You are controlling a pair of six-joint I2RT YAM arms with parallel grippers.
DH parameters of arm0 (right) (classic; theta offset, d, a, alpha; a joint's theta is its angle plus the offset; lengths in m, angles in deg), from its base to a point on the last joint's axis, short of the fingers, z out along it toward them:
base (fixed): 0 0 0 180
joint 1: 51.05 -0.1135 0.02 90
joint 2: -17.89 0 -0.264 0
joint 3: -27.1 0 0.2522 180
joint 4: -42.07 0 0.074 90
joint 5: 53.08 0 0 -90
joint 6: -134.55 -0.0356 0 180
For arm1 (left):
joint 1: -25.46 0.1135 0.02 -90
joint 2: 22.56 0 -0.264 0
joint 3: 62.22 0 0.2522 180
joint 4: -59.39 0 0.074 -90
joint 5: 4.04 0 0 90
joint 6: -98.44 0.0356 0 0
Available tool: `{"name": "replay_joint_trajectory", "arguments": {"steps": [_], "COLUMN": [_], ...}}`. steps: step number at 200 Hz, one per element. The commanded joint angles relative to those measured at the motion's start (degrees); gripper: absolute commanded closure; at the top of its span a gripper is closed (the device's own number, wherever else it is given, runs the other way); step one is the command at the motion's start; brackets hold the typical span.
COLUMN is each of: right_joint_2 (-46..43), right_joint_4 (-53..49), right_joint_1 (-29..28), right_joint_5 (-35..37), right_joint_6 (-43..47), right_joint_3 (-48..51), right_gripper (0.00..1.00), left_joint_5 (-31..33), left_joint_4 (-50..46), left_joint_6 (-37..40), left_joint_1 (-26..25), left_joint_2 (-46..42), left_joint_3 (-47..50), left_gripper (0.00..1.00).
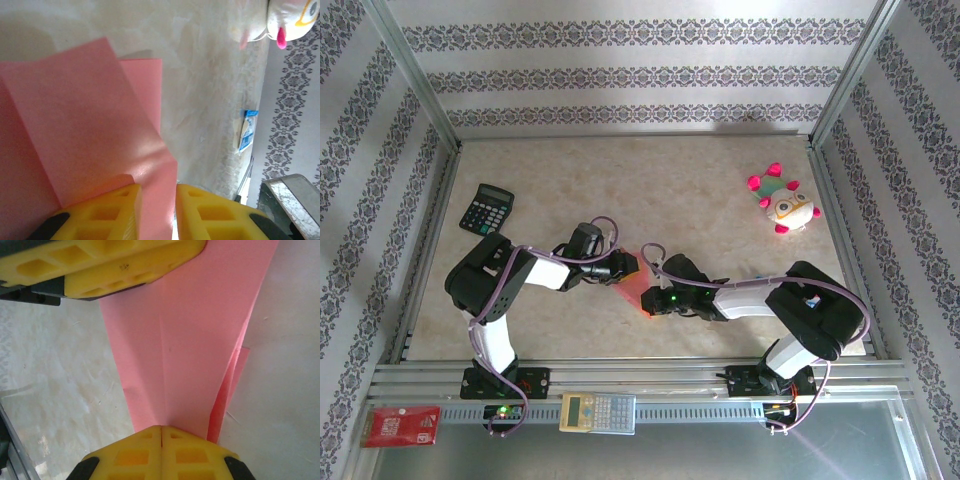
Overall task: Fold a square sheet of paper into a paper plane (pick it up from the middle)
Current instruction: Fourth fold the wing at the center of the table.
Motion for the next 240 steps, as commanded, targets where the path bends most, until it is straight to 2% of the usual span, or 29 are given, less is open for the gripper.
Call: {"name": "replay_joint_trajectory", "arguments": {"steps": [1,53,67,97,119,170,240], "right_joint_2": [1.70,1.96,2.17,2.20,2.35,2.20,3.32], "right_joint_4": [-6.07,-5.53,-5.41,-5.38,-5.47,-5.92,-9.83], "right_joint_1": [0.32,0.37,0.35,0.42,0.38,0.43,0.43], "right_joint_5": [2.04,2.30,2.25,2.36,2.32,2.56,2.75], "right_joint_6": [-0.32,-0.51,-0.53,-0.52,-0.43,-0.34,-0.91], "right_joint_3": [3.20,3.46,3.30,3.40,3.33,3.28,3.18], "right_gripper": [1.00,1.00,1.00,1.00,1.00,1.00,1.00], "left_joint_5": [5.61,6.36,6.36,5.01,4.29,5.61,8.70], "left_joint_4": [-11.72,-15.66,-15.11,-12.16,-9.27,-8.47,-13.44], "left_joint_6": [3.66,2.46,1.02,-2.47,-4.71,-6.24,-2.08], "left_joint_1": [0.93,-1.05,-2.65,-5.33,-7.33,-9.78,-8.00], "left_joint_2": [-2.74,-11.56,-12.28,-10.70,-8.81,-6.54,-4.10], "left_joint_3": [-0.63,0.29,1.02,1.85,2.27,3.34,2.00], "left_gripper": [0.71,0.68,0.72,0.88,0.93,0.95,0.95]}}
